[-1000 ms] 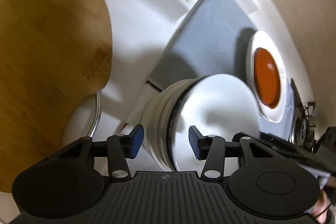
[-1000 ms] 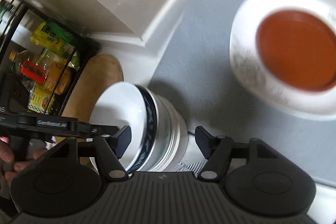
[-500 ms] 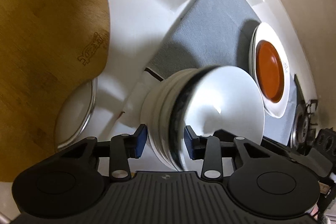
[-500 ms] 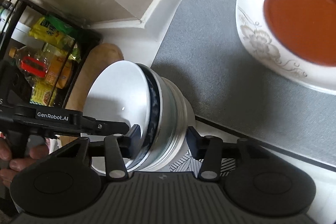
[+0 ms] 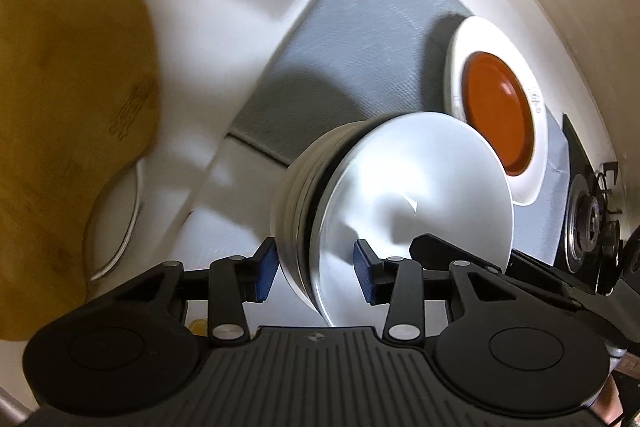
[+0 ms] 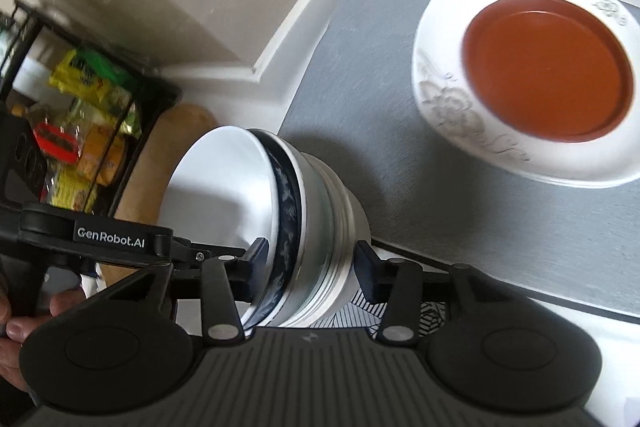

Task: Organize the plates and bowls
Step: 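Lower the bowl stack with both grippers onto the orange-brown plate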

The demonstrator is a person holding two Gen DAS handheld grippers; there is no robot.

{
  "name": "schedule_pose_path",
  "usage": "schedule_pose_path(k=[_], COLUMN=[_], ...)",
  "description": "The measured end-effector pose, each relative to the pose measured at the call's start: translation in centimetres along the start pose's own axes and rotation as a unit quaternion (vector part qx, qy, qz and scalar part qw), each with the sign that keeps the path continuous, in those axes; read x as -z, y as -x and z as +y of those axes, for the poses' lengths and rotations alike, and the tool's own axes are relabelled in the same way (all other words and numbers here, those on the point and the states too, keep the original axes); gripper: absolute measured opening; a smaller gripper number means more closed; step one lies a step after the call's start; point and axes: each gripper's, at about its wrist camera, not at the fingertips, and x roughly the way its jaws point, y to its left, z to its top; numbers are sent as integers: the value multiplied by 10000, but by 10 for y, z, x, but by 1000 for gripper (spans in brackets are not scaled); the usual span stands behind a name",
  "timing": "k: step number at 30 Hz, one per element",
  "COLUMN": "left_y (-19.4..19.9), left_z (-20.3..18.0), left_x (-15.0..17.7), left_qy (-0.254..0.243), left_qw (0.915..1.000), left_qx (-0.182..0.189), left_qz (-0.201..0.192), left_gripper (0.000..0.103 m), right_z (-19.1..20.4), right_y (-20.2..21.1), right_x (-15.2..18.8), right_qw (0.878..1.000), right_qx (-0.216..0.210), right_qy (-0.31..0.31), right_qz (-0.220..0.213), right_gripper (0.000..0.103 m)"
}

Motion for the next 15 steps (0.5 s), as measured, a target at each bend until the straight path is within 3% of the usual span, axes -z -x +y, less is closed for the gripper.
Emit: schedule_pose_path(k=[15], left_y=[16], left_z=[-83], left_x=[-27], left_qy=[-720], left_qw=[9973], left_qx=[109], left_qz=[-125], left_gripper=[44], right_z=[-40], right_y=[73], right_x=[-29], right_qw=[9964], right_qx=[114], right_qy=[-402], right_qz=[-733], right_gripper=[50])
